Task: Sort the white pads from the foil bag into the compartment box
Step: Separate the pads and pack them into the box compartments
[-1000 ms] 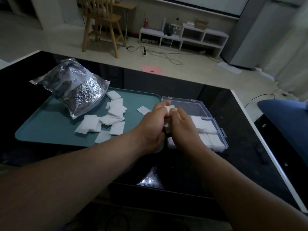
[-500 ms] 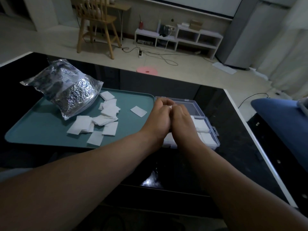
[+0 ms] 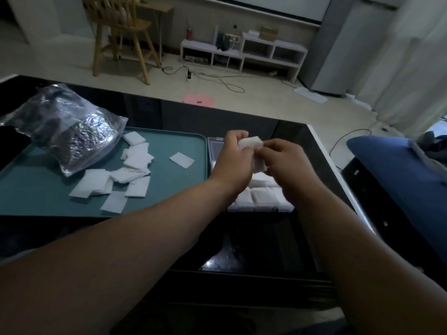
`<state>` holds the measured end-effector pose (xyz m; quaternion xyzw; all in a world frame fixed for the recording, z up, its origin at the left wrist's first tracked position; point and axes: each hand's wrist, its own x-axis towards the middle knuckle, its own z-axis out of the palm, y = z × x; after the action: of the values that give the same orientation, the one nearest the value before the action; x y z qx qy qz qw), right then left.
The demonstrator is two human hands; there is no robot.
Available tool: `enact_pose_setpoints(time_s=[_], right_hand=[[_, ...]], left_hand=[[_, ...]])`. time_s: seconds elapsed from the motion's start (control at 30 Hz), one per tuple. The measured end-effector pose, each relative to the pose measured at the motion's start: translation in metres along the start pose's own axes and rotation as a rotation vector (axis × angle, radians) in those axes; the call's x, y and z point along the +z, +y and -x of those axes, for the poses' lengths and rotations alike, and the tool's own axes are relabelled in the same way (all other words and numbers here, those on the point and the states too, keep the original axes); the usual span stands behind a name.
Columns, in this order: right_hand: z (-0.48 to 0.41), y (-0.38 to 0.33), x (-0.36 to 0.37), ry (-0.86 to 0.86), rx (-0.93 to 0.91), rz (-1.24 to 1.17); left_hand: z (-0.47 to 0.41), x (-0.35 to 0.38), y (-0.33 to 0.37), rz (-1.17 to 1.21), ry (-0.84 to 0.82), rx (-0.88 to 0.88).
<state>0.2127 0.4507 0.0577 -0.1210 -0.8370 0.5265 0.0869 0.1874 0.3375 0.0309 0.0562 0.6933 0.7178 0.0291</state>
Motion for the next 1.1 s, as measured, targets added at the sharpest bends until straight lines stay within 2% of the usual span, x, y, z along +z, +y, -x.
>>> enact_pose_setpoints(time_s=[0.07, 0.2, 0.3, 0.4, 0.6, 0.77, 0.97, 1.1], right_hand=[[-0.012, 0.005, -0.025, 0.064, 0.027, -0.008], [-0.036, 0.034, -0.053, 0.13, 0.114, 0.041], [-0.045, 0.059, -0.048, 0.104, 0.128, 0.124], [-0.051, 0.076, -0.042, 0.121, 0.095, 0.228], [-0.059, 0.084, -0.034, 0.167, 0.009, 0.276], [-0.062, 0.083, -0.036, 0.096, 0.029, 0.344], [-0.064, 0.084, -0.032, 0.137, 0.027, 0.493], [-0.063, 0.094, -0.031, 0.177, 0.0, 0.538]], left_hand=[[-0.006, 0.009, -0.001, -0.14, -0.051, 0.085], [-0.018, 0.019, -0.017, -0.584, -0.2, 0.235], [-0.021, 0.021, -0.034, -0.836, -0.284, 0.225], [-0.025, 0.021, -0.047, -0.984, -0.281, 0.223], [-0.026, 0.026, -0.052, -1.042, -0.25, 0.254], [-0.027, 0.026, -0.053, -1.045, -0.245, 0.247], [-0.027, 0.029, -0.054, -1.086, -0.235, 0.24], [-0.023, 0.031, -0.052, -1.131, -0.253, 0.362]])
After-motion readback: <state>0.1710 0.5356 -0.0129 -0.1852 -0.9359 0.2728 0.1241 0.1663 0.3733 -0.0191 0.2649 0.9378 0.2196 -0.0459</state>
